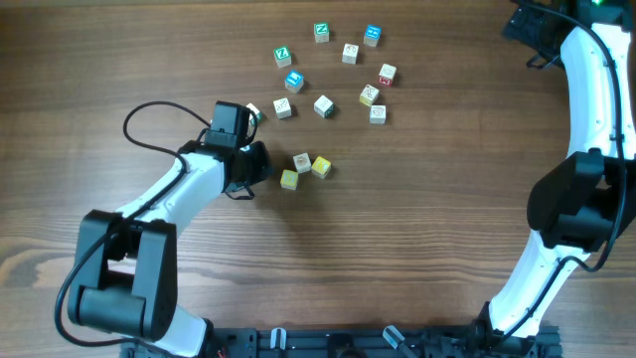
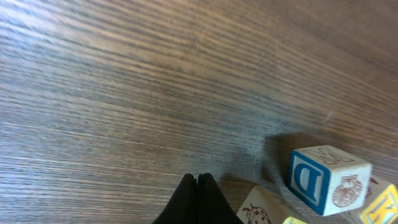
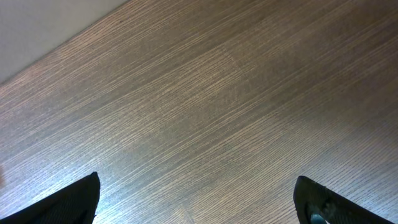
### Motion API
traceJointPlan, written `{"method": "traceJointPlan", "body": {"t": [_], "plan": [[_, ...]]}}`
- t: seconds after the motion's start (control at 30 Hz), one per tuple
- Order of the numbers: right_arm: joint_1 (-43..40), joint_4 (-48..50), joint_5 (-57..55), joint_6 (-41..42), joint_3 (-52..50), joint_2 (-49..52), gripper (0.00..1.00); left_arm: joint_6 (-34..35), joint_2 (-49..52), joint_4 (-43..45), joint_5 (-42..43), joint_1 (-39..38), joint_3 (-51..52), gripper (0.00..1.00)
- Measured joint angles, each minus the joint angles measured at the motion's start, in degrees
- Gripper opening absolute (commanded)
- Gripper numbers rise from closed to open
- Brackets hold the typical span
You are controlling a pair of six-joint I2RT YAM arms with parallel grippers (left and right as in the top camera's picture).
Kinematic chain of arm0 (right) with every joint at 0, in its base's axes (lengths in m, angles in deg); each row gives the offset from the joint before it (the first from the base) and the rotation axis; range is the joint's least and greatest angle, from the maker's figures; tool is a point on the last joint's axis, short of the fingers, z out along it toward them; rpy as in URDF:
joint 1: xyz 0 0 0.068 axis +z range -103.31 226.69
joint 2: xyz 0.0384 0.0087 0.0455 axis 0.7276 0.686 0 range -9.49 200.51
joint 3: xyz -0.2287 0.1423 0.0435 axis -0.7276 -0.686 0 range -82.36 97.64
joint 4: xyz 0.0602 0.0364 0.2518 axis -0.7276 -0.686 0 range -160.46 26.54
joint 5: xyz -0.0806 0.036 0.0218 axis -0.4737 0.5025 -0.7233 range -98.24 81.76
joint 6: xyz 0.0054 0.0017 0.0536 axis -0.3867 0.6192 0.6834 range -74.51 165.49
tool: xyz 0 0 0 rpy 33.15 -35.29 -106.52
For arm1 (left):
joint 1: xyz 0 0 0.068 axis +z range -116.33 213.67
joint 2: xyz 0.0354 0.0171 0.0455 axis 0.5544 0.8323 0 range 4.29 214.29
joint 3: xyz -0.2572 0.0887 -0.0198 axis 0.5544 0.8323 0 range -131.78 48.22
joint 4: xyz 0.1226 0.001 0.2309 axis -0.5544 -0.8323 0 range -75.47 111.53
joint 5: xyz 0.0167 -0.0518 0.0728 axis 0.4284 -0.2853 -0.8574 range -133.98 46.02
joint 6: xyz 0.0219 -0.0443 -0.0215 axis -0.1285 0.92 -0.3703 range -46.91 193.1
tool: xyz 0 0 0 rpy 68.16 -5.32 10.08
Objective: Form a circle
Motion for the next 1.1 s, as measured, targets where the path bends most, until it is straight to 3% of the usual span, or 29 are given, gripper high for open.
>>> {"method": "traceJointPlan", "body": {"t": [1.1], "plan": [[0.0, 0.0, 0.0, 0.0, 0.0, 0.0, 1.00, 1.1, 0.3, -1.6, 3.0, -3.2, 0.1, 0.04]]}}
